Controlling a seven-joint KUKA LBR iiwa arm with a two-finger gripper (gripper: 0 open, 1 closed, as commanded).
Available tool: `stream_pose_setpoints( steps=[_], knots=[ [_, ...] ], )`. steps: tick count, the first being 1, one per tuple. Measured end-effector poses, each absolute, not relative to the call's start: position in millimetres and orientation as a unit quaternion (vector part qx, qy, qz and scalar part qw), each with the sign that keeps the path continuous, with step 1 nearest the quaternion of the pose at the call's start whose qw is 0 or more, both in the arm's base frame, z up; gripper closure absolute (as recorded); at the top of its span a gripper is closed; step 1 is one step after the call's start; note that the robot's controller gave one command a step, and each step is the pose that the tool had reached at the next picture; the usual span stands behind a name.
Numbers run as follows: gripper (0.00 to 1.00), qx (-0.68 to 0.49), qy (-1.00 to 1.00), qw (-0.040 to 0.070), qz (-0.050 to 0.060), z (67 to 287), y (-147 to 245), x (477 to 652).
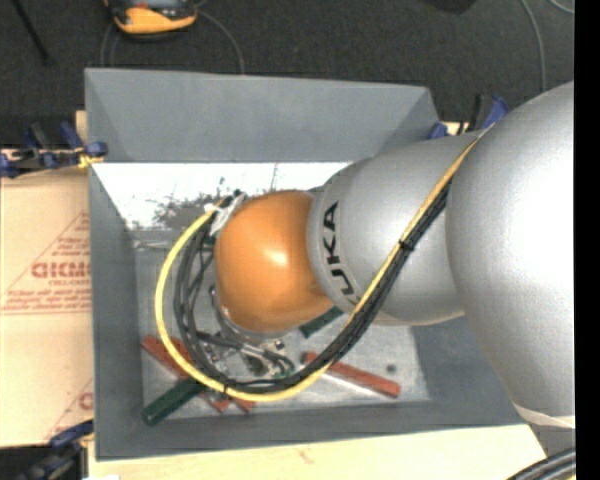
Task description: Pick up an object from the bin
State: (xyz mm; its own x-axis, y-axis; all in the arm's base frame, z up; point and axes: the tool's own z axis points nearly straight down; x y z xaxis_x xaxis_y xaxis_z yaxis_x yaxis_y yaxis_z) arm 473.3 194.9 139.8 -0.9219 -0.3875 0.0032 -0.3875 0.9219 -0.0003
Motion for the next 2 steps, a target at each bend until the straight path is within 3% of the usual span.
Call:
stream_pose_setpoints(
  steps=[1,2],
  knots=[
    [1.00,0.194,-0.981,-0.001,0.000,201.1,189.9,475.1],
    [1.00,0.193,-0.981,-0.002,0.000,207.8,191.1,476.6]
  ],
)
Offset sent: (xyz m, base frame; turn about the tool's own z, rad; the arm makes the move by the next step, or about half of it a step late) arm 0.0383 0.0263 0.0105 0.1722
